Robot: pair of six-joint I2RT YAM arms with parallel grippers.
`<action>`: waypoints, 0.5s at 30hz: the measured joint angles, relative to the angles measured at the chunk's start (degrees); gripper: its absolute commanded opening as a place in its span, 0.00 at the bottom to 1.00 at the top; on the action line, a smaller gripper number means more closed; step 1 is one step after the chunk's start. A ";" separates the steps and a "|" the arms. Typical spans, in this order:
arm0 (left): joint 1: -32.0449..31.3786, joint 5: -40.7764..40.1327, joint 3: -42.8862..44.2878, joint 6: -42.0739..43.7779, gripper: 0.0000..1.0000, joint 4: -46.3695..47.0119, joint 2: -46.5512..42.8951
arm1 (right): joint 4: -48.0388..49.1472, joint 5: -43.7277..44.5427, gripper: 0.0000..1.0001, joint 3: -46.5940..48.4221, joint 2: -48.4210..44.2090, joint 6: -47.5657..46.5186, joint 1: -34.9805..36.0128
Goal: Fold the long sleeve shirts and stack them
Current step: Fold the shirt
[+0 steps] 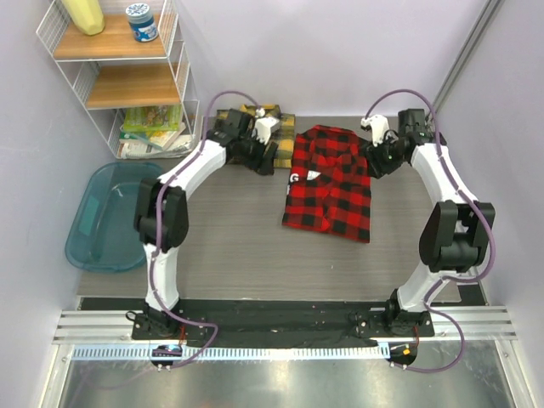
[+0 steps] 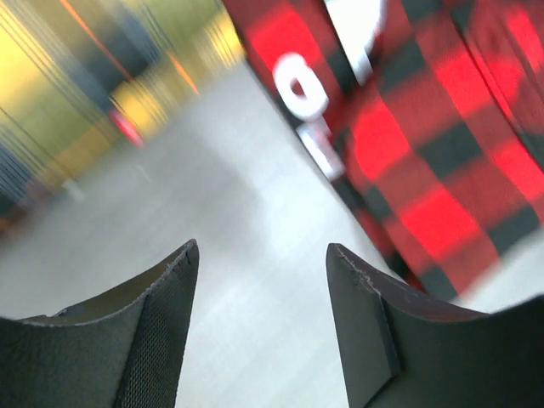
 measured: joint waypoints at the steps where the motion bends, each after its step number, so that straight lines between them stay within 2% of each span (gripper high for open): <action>1: 0.35 0.46 -3.61 -0.87 0.61 -0.35 -2.36 | -2.01 -1.60 0.41 -0.04 -0.79 1.84 0.02; 4: -0.92 1.33 -10.51 -2.58 0.64 -0.59 -7.43 | -5.66 -6.16 0.43 -2.64 -3.08 6.01 0.50; 8: -5.05 1.46 -14.21 -5.84 0.71 0.83 -10.10 | -8.50 -8.44 0.48 -9.09 -3.96 10.12 0.92; 11: -7.10 1.44 -13.05 -8.83 0.74 1.60 -8.48 | -8.68 -8.07 0.50 -10.97 -2.93 12.48 0.42; 15: -6.78 1.16 -7.37 -12.79 0.77 2.40 -2.36 | -6.49 -7.19 0.57 -10.80 0.11 16.57 -0.70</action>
